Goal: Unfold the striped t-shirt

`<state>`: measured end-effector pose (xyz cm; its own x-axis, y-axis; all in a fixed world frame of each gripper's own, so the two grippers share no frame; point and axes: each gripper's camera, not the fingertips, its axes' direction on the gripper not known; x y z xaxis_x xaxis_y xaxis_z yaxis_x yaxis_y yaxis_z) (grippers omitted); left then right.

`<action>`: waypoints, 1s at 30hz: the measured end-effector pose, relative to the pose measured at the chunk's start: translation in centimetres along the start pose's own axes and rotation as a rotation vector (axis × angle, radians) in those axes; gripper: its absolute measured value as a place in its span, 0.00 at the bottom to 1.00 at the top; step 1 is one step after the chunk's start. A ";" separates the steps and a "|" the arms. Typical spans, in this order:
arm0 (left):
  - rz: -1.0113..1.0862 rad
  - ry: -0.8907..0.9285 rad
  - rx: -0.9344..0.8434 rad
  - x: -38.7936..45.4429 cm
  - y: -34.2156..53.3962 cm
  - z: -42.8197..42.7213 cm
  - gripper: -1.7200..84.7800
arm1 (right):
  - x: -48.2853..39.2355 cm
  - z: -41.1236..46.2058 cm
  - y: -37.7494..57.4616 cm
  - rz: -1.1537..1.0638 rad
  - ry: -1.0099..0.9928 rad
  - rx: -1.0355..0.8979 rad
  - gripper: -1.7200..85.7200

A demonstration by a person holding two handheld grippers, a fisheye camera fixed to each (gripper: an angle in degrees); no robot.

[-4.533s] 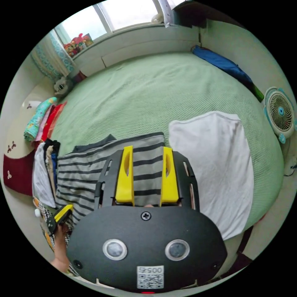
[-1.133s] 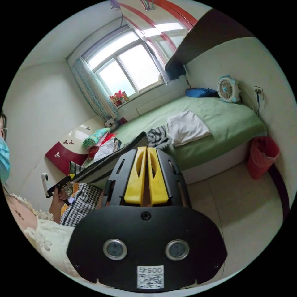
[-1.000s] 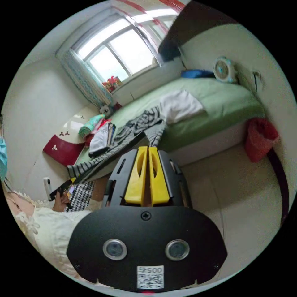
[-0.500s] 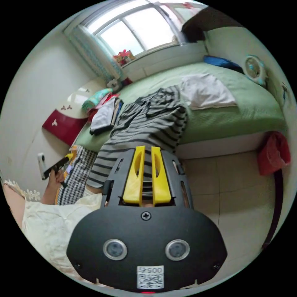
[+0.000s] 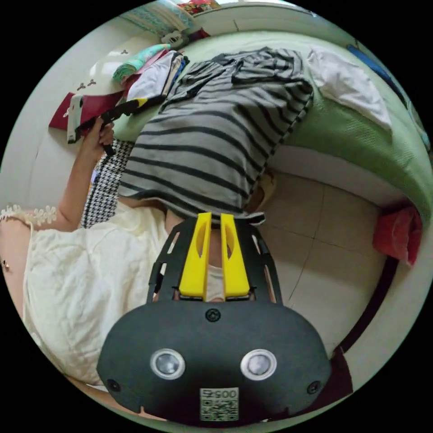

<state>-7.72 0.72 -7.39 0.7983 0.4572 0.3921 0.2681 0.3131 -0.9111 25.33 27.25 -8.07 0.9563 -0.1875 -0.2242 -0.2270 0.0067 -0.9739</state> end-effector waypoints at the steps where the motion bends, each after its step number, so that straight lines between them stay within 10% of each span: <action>1: 0.016 -0.015 -0.002 -0.2 -1.4 0.9 0.07 | -0.2 -0.6 -0.7 -0.009 0.034 0.024 0.07; 8: 0.055 -0.019 -0.049 -1.0 -8.6 8.2 0.14 | -3.0 -2.6 -15.5 -0.179 0.200 0.324 0.13; 17: 0.037 -0.066 -0.162 -2.2 -13.0 14.7 0.14 | -3.2 6.6 -33.6 -0.176 0.353 0.215 0.11; 30: 0.008 0.014 -0.146 -4.1 -14.0 15.3 0.12 | 5.7 -5.5 -35.3 0.092 0.313 0.432 0.01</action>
<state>-23.04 7.19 5.68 0.8082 0.4470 0.3836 0.3363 0.1845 -0.9235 37.80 20.50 25.17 0.8206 -0.4504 -0.3517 -0.1473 0.4280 -0.8917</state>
